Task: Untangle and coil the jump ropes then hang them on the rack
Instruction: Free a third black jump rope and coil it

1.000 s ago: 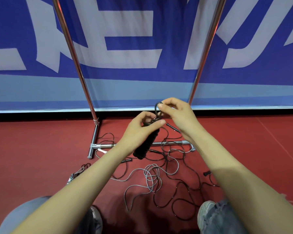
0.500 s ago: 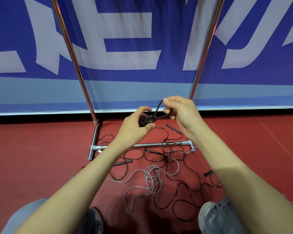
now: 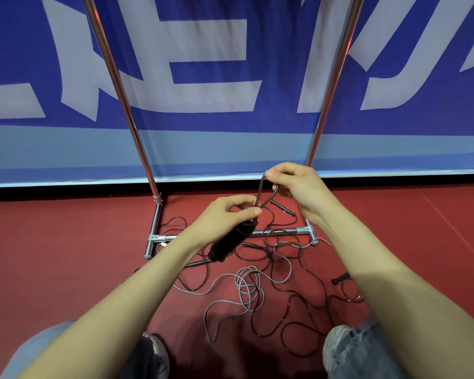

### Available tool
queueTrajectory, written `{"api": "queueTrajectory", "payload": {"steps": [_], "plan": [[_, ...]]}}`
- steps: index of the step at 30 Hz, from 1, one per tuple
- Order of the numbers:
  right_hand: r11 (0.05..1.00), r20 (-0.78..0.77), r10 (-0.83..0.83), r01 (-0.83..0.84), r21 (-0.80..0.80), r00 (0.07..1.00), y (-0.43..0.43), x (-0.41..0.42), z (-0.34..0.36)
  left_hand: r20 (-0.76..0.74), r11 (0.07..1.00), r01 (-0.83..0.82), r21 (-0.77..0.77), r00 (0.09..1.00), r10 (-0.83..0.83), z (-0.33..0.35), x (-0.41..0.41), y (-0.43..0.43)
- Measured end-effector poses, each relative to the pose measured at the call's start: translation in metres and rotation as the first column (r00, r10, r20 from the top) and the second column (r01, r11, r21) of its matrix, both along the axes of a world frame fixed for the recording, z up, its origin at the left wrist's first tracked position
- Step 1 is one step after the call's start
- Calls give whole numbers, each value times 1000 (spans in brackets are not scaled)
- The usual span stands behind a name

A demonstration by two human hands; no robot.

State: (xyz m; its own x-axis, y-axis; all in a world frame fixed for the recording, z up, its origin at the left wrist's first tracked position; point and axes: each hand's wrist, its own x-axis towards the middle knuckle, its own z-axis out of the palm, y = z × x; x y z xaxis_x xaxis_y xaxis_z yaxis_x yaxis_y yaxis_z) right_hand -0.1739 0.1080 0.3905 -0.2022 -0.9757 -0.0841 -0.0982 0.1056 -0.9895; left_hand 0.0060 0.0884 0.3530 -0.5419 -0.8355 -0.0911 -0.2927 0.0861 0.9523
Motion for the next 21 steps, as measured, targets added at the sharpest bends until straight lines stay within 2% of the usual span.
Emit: {"api": "queueTrajectory", "payload": {"steps": [3,6,9,12,16,18,20,21], "plan": [[998,10,-52,52,-38,999,2,3,-4,102,998,56,-33,993,-53,-5,-4,2],[987,18,-138,139,-80,990,3,1,-4,73,1000,15,12,997,-16,-7,-7,6],[969,26,-227,228,-93,974,1,0,-5,3,993,-20,116,1000,20,-11,-11,10],[970,60,-241,242,-25,969,-4,-3,-10,-34,976,-17,217,999,25,-13,-12,15],[972,54,-225,220,81,973,-9,-12,-16,-174,877,158,454,981,-86,-17,1,19],[971,73,-224,217,98,972,-10,-11,-18,-196,877,203,436,972,-128,-23,8,21],[976,143,-205,192,103,968,-12,-6,-20,-169,909,132,395,983,-69,-30,8,23],[978,128,-199,187,95,972,-13,-4,-22,-161,918,67,392,987,-3,-33,7,22]]}}
